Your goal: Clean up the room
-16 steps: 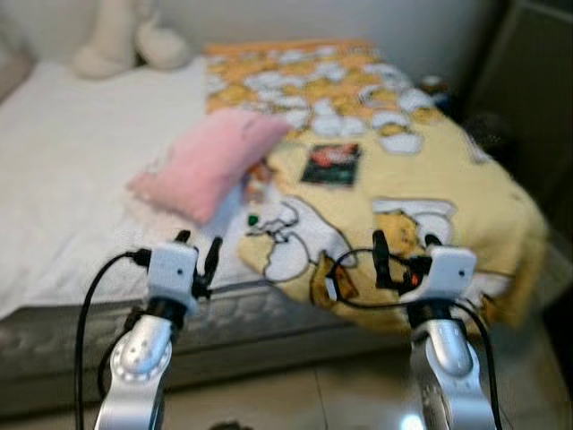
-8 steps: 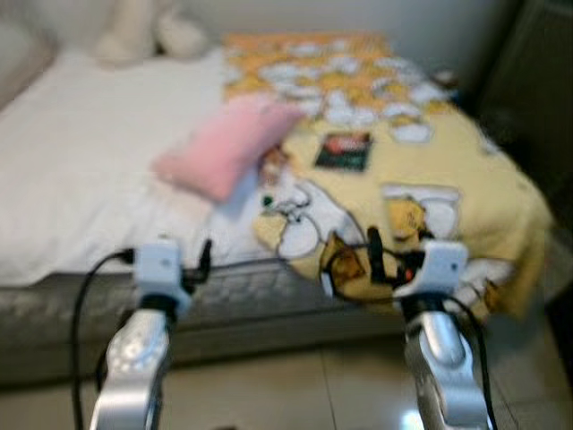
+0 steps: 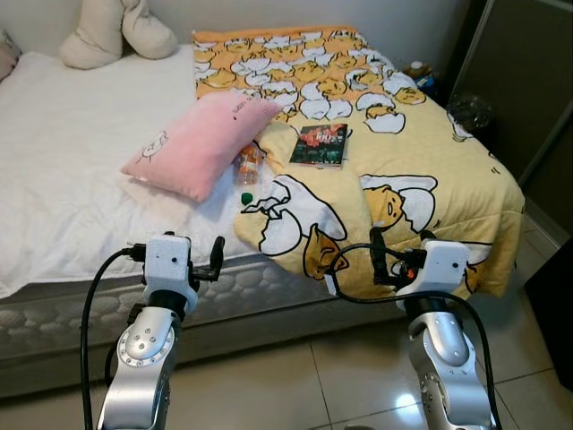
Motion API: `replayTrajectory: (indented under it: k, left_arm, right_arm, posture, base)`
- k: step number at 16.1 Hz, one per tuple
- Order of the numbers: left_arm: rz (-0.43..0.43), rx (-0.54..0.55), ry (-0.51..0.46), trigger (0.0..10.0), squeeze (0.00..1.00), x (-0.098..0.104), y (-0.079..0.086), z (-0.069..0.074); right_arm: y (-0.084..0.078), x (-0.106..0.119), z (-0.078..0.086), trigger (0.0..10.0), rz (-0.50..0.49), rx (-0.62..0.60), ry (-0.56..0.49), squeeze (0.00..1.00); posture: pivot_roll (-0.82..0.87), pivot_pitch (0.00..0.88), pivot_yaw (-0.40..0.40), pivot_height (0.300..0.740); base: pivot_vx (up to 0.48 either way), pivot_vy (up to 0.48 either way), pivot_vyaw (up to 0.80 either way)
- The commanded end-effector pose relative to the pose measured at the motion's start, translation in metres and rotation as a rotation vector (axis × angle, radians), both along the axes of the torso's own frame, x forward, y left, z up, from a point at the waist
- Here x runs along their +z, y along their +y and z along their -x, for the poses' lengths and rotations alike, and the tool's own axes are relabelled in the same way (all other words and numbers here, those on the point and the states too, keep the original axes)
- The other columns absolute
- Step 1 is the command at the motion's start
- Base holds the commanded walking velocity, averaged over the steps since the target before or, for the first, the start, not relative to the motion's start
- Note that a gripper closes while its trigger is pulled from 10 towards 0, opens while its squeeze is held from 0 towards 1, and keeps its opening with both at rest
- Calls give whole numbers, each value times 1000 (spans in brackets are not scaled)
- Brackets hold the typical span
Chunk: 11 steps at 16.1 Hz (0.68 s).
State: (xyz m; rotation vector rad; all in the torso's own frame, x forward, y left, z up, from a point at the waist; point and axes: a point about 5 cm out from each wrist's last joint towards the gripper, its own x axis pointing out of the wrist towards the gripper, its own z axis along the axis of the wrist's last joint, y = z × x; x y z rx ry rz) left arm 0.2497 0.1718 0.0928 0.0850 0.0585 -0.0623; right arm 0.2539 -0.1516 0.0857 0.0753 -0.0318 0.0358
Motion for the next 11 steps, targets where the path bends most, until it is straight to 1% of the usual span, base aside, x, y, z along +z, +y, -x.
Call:
replayTrajectory:
  k: [1, 2, 3, 5, 7, 11]
  left_arm:
    - [11, -26, -15, 10000, 0, 4, -3, -4]
    - [14, -33, -19, 10000, 0, 5, -5, -8]
    - [-2, -54, -43, 10000, 0, 9, -8, -11]
    - [-8, -63, -60, 10000, 0, 11, -10, -12]
    - [9, -74, -68, 10000, 0, 13, -12, -14]
    - [-24, -128, -99, 10000, 0, 18, -18, -16]
  right_arm:
    - [5, 1, -3, 10000, 13, 27, -5, 0]
    - [7, 3, -4, 10000, 21, 42, -13, 0]
    - [10, 5, -7, 10000, 31, 52, -28, 0]
    - [9, 6, -8, 10000, 32, 48, -30, 0]
    - [9, 6, -10, 10000, 35, 41, -32, 0]
    - [9, 6, -11, 10000, 41, 39, -32, 0]
  posture:
    - [-111, 0, 42, 740]
    - [-111, 0, 42, 740]
    - [-111, 0, 43, 740]
    - [-111, 0, 44, 740]
    - [-112, 0, 44, 740]
    - [-112, 0, 50, 740]
  base:
    - [480, 0, 0]
    - [480, 0, 0]
    - [480, 0, 0]
    - [480, 0, 0]
    - [480, 0, 0]
    - [480, 0, 0]
